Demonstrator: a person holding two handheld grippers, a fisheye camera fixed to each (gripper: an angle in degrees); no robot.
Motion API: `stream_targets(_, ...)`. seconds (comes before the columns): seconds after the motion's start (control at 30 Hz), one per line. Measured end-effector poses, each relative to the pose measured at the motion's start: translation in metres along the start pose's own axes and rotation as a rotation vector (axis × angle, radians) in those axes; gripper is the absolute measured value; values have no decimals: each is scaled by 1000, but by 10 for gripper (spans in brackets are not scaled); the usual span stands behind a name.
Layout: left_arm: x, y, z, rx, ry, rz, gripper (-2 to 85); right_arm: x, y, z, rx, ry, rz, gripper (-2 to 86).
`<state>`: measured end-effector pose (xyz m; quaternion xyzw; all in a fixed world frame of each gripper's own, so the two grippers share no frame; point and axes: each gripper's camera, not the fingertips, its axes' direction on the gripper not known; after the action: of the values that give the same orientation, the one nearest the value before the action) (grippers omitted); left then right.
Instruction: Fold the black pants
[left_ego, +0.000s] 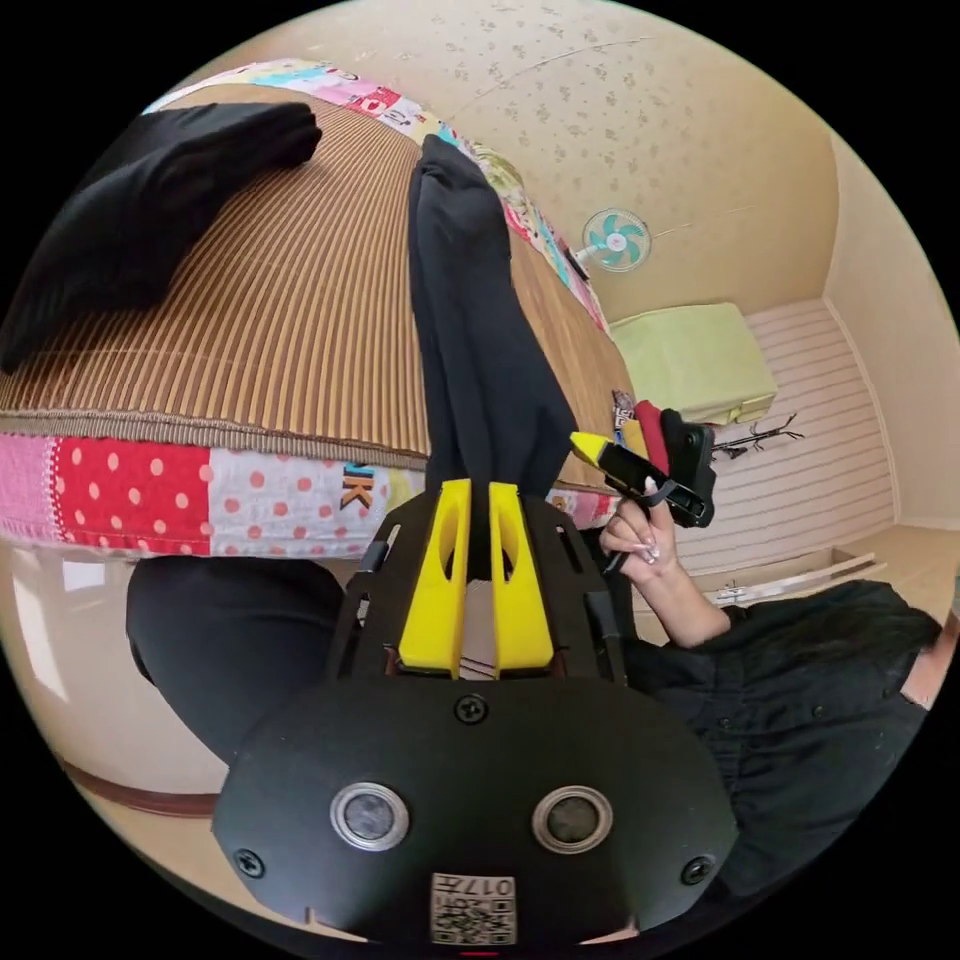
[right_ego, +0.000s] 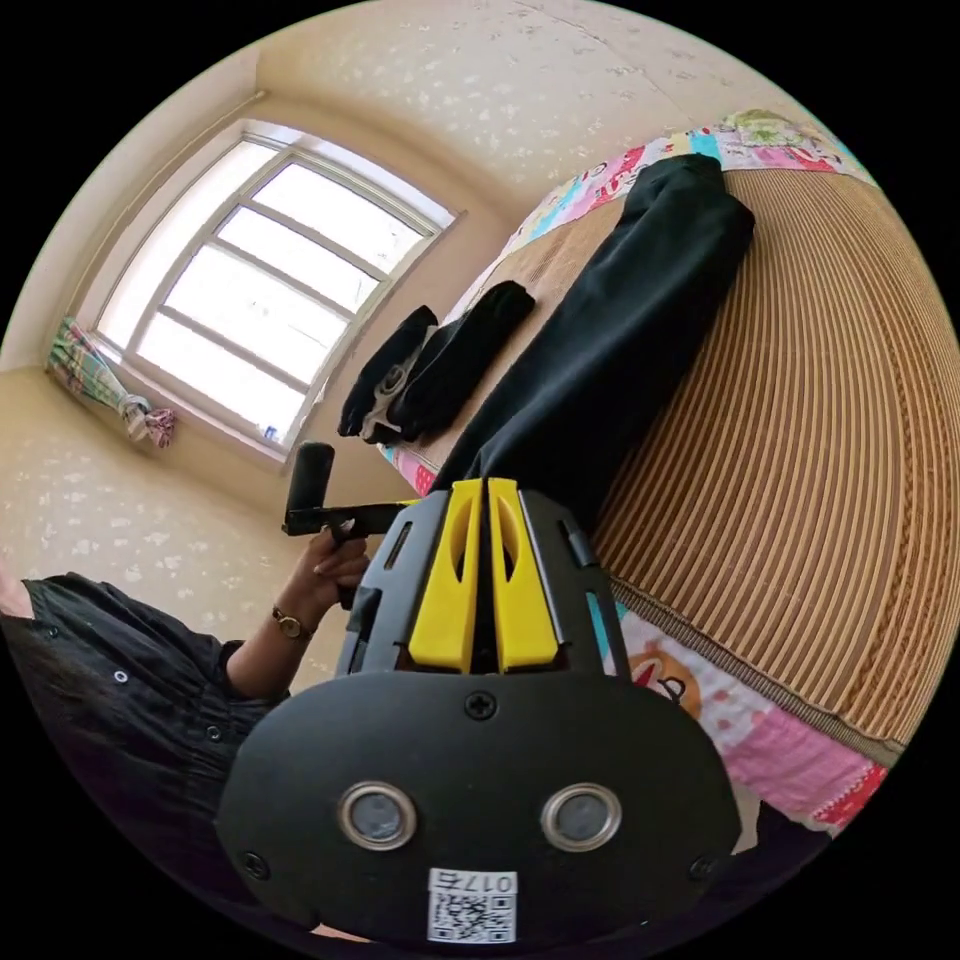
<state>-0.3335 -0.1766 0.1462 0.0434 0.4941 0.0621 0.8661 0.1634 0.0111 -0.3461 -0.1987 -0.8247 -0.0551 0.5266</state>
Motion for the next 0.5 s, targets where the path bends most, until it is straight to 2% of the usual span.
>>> stream_targets(0.07,-12,10,12,-37,21,-44,42,5,9,-8,-57,40,-49,30)
stream_targets(0.13,-25,21,24,-70,-73,-138,52,28,13,2,-168,104,66,37)
stream_targets(0.23,-13,26,19,21,-120,-90,70,43,21,-17,-72,54,158,76)
stream_targets(0.27,-11,25,18,34,-132,-82,78,46,23,-25,-8,57,188,95)
stream_targets(0.33,-10,17,32,21,-185,-66,102,53,18,-20,-2,33,202,110)
stream_targets(0.43,-20,9,74,-105,-115,-93,81,61,6,2,-88,-32,162,64)
stream_targets(0.5,-13,20,85,-107,-93,-85,62,64,5,-4,-118,-55,177,49)
